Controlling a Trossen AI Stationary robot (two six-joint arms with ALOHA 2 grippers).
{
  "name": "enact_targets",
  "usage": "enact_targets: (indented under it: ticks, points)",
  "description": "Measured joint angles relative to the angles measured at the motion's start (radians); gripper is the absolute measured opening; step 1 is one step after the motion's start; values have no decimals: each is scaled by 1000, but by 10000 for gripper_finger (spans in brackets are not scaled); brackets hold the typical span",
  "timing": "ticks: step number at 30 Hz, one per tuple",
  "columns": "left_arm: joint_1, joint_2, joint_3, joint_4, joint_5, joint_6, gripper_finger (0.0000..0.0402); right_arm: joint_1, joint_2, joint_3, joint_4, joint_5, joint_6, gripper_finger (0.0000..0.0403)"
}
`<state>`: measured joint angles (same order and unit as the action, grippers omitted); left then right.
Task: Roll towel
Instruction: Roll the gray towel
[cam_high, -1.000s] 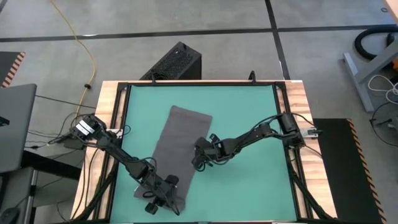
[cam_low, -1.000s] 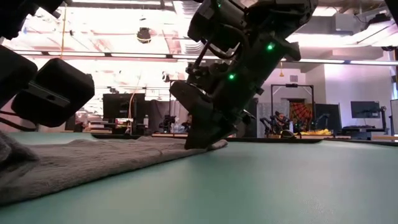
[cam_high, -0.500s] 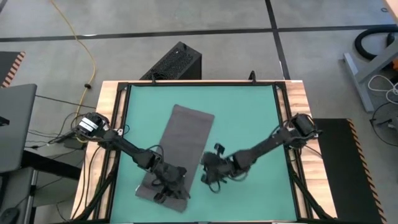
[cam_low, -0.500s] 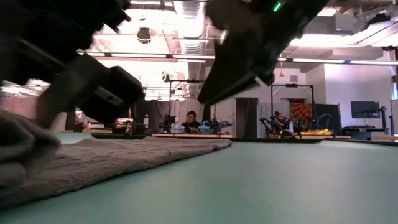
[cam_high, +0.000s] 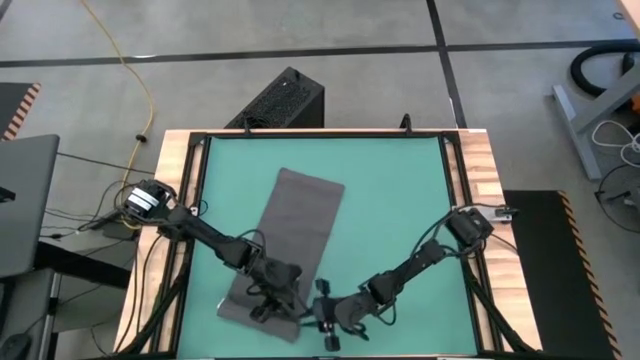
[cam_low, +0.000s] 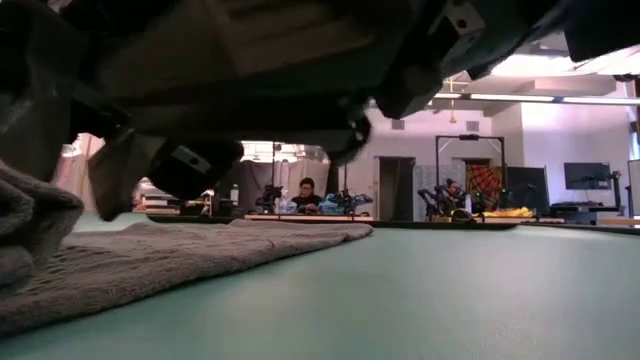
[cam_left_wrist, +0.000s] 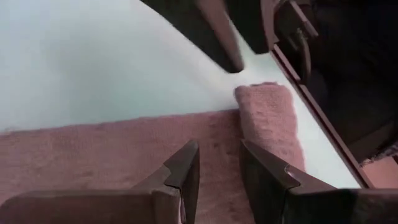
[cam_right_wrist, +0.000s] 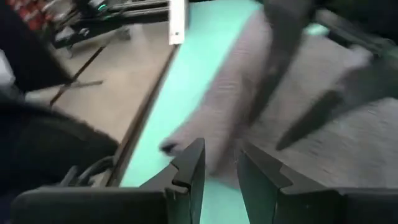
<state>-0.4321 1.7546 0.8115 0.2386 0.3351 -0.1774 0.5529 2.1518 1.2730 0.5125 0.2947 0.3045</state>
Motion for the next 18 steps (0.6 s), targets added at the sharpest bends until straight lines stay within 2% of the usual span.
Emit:
enact_targets:
  ticks: [7, 12, 15, 18]
  points:
    - [-2, 0, 0, -4, 7, -3, 100, 20, 98, 163, -118, -5, -194, 117]
    - [16, -40, -1, -57, 23, 1, 100, 20, 69, 252, -374, 9, -145, 117]
    - [27, -86, -1, -109, 15, 25, 100, 12, 46, 252, -420, 10, -127, 117]
    - [31, -145, -1, -171, -13, 50, 100, 7, 17, 234, -387, 3, -137, 117]
